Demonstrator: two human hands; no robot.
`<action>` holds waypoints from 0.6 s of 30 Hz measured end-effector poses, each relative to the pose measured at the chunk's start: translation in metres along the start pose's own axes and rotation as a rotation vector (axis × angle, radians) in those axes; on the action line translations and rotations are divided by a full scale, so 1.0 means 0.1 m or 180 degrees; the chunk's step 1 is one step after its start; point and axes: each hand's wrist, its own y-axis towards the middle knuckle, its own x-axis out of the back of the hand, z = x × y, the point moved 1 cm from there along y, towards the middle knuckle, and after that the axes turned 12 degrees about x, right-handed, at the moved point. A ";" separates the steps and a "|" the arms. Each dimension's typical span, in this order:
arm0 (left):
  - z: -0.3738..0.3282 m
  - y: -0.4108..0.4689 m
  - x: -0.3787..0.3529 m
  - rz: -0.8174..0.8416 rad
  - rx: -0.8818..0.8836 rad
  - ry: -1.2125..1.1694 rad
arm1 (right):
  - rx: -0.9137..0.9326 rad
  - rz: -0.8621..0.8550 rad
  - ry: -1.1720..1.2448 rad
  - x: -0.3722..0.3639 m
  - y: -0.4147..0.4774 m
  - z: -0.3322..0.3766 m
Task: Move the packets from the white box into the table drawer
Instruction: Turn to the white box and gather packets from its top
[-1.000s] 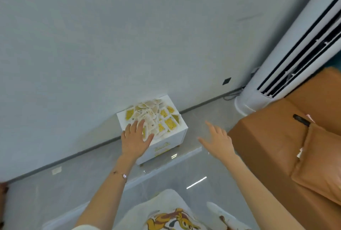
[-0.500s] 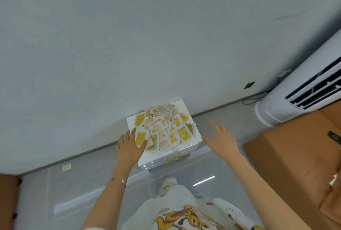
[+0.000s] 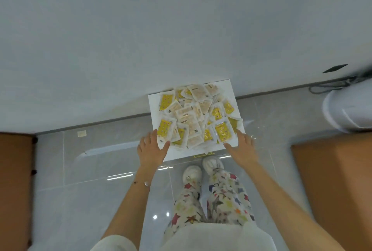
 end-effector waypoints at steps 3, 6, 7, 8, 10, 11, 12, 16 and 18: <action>-0.01 0.39 -0.44 0.0193 0.0304 -0.0121 | -0.0039 0.0042 0.0048 -0.26 0.51 -0.10; -0.06 0.75 -0.84 0.0229 0.0603 -0.0517 | -0.0130 -0.0026 0.0284 -0.45 0.96 -0.26; -0.07 0.85 -0.95 0.0231 0.0707 -0.0675 | -0.0164 -0.0040 0.0324 -0.49 1.09 -0.32; -0.08 0.94 -1.05 0.0216 0.0819 -0.0844 | -0.0163 -0.0058 0.0353 -0.53 1.21 -0.38; -0.10 1.12 -1.18 0.0109 0.1074 -0.1192 | -0.0140 -0.0066 0.0413 -0.60 1.40 -0.49; -0.12 1.20 -1.23 0.0028 0.1231 -0.1367 | -0.0161 -0.0046 0.0467 -0.63 1.46 -0.53; -0.14 1.26 -1.27 -0.0052 0.1393 -0.1519 | -0.0193 -0.0030 0.0543 -0.65 1.51 -0.55; -0.24 1.38 -1.33 -0.0182 0.1784 -0.1595 | -0.0299 -0.0196 0.0790 -0.74 1.59 -0.55; -0.26 1.41 -1.34 -0.0220 0.1886 -0.1654 | -0.0419 -0.0262 0.0847 -0.77 1.63 -0.56</action>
